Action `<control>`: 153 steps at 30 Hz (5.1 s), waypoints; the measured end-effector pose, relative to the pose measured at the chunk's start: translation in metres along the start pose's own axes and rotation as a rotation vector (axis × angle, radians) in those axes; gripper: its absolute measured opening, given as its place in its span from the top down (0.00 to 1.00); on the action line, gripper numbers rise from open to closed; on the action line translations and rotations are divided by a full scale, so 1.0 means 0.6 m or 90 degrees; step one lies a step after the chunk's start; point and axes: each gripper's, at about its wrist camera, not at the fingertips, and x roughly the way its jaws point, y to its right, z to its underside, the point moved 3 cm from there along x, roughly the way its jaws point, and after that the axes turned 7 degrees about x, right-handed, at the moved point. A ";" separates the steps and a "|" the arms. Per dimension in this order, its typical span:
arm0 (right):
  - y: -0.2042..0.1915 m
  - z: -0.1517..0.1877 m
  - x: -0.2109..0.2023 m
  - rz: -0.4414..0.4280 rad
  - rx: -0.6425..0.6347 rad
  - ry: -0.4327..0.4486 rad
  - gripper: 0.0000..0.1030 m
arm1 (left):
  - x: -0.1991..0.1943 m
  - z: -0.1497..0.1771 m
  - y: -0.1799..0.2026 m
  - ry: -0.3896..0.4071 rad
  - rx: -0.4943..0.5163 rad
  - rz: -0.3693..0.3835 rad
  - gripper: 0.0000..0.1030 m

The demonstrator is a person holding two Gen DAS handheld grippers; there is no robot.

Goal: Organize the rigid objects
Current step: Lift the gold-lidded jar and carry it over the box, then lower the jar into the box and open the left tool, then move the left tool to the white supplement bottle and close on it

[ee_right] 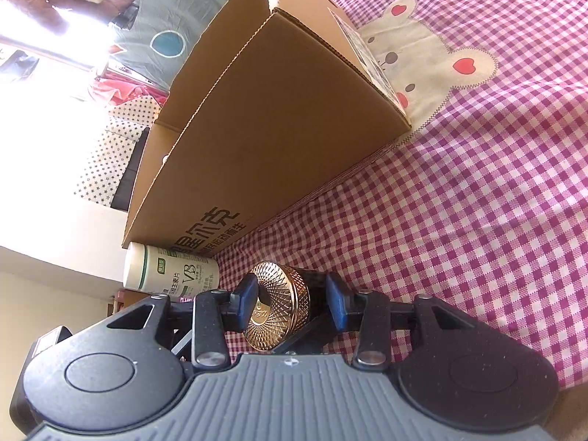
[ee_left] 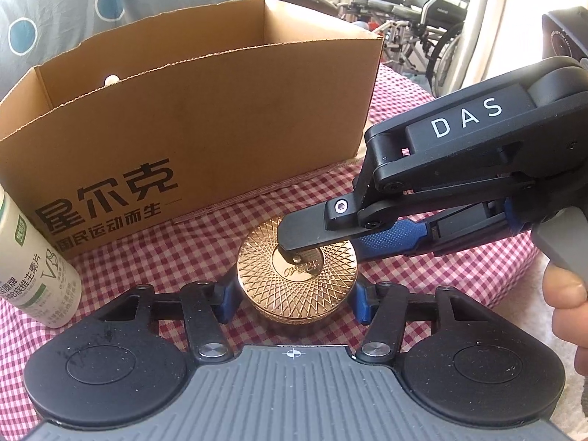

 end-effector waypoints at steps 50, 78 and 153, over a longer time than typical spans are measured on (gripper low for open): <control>-0.079 0.015 -0.044 -0.010 -0.084 0.045 0.57 | -0.088 0.006 -0.018 0.056 -0.030 -0.023 0.46; -0.261 -0.305 0.074 0.108 -0.224 -0.011 0.52 | 0.055 -0.277 -0.189 -0.060 -0.131 0.036 0.46; -0.181 0.059 -0.082 0.014 -0.206 0.137 0.04 | -0.218 0.034 -0.133 0.119 -0.118 -0.129 0.00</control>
